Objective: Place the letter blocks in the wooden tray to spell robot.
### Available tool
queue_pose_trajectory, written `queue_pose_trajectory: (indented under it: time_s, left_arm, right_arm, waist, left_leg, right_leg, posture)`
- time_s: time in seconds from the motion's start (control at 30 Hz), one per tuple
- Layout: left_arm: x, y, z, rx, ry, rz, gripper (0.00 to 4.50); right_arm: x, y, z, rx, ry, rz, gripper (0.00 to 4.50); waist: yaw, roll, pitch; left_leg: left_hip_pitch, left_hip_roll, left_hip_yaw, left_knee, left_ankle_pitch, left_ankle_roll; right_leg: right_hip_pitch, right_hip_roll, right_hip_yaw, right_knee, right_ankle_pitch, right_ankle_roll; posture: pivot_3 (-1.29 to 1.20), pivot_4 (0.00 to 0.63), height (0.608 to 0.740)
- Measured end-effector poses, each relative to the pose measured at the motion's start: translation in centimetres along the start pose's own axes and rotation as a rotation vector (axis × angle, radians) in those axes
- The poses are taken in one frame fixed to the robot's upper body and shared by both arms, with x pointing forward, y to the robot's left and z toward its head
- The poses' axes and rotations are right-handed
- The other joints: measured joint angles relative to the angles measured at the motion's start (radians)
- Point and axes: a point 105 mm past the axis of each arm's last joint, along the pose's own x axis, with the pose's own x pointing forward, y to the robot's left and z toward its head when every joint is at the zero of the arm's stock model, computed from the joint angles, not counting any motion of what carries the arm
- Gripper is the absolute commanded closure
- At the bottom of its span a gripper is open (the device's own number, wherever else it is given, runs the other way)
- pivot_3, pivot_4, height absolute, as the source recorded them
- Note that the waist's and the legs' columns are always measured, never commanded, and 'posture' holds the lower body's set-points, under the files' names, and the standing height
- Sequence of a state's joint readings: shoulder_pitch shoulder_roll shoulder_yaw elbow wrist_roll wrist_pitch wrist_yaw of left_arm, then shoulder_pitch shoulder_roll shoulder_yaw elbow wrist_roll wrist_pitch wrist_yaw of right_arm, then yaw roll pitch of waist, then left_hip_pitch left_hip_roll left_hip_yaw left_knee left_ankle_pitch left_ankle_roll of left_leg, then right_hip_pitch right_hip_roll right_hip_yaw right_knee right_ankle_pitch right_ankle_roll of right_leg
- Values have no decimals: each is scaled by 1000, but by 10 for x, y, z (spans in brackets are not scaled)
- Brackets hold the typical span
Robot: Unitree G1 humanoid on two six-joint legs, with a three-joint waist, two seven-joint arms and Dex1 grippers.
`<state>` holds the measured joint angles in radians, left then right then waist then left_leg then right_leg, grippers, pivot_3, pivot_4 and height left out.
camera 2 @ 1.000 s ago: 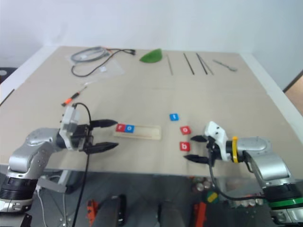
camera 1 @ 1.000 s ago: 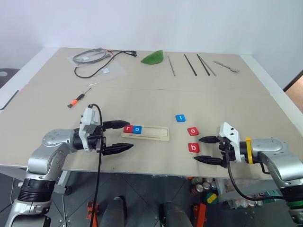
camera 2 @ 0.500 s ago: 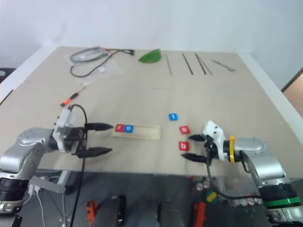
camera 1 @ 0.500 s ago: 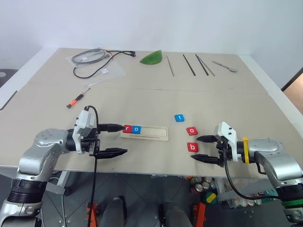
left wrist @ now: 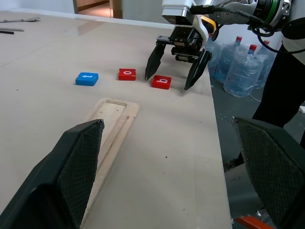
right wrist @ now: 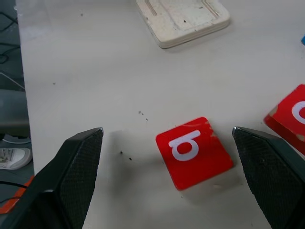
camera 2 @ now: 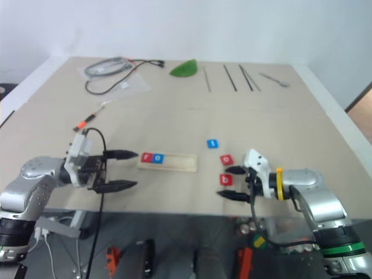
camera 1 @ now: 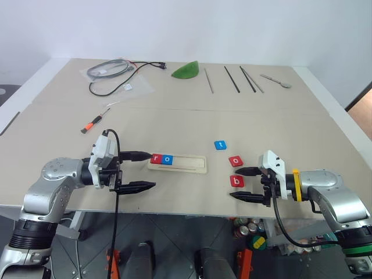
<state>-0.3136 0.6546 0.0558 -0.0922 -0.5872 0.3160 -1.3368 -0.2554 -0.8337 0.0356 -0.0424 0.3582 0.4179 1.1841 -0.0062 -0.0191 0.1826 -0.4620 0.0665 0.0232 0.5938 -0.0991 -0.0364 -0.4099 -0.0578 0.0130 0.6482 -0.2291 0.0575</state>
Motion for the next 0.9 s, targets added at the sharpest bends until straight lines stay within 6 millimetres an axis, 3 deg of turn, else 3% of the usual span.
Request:
queue_pose_trajectory:
  time_s: [0.03, 0.23, 0.33, 0.37, 0.73, 0.77, 0.83, 0.9]
  left_arm:
    - [0, 0, 0, 5, -1, 1, 0]
    - [0, 0, 0, 5, -2, 4, 0]
    - [0, 0, 0, 5, -1, 4, 0]
    - [0, 0, 0, 5, -1, 4, 0]
    - [-3, 6, 0, 7, 8, 34, 0]
    - [-4, 6, 0, 5, 9, 35, 0]
    - [-5, 5, -1, 1, 12, 38, 0]
    - [-5, 5, -2, -3, 13, 39, 0]
  right_arm:
    - [0, 0, 0, 0, 0, 4, 1253]
    - [-1, 0, -1, 5, -3, 9, 3320]
    - [-3, -1, -1, -3, 3, 2, 4329]
    - [-4, -2, 0, -3, 2, 0, 4473]
    - [-3, -11, 5, -16, -14, -43, 4473]
    - [-2, -14, 5, -12, -21, -58, 4088]
    - [1, -23, 10, 6, -53, -97, 3764]
    - [-4, -36, 25, 39, -124, -149, 2982]
  waist:
    - [0, 0, 0]
    - [0, 0, 0]
    - [0, 0, 0]
    - [0, 0, 0]
    - [0, 0, 0]
    - [0, 0, 0]
    - [-3, 0, 0]
    - [-6, 0, 0]
  left_leg:
    - [0, 0, 0, 0, 0, 0]
    - [0, 0, 0, -1, 0, 0]
    - [0, 0, 0, -1, 0, 0]
    - [0, 0, 0, -1, 0, 0]
    - [0, 0, 1, -1, 0, 0]
    - [0, 0, 1, -1, 0, 0]
    - [-1, 0, 2, -1, 0, 0]
    - [-3, 0, 3, -2, 0, 0]
  right_leg:
    - [0, 0, 0, 0, 0, 0]
    - [0, 0, 0, 0, 0, 0]
    - [0, 0, 0, 0, 0, 0]
    - [0, 0, 0, 0, 0, 0]
    - [-3, 0, 0, -1, 0, 0]
    - [-4, 0, 0, -1, 0, 0]
    - [-5, 0, 1, -1, 0, 0]
    - [-5, 0, 2, -1, 1, -1]
  posture:
    - [0, 150, 740]
    - [0, 150, 740]
    - [0, 150, 740]
    - [0, 150, 740]
    - [0, 150, 740]
    - [0, 150, 740]
    - [0, 150, 740]
    - [0, 150, 740]
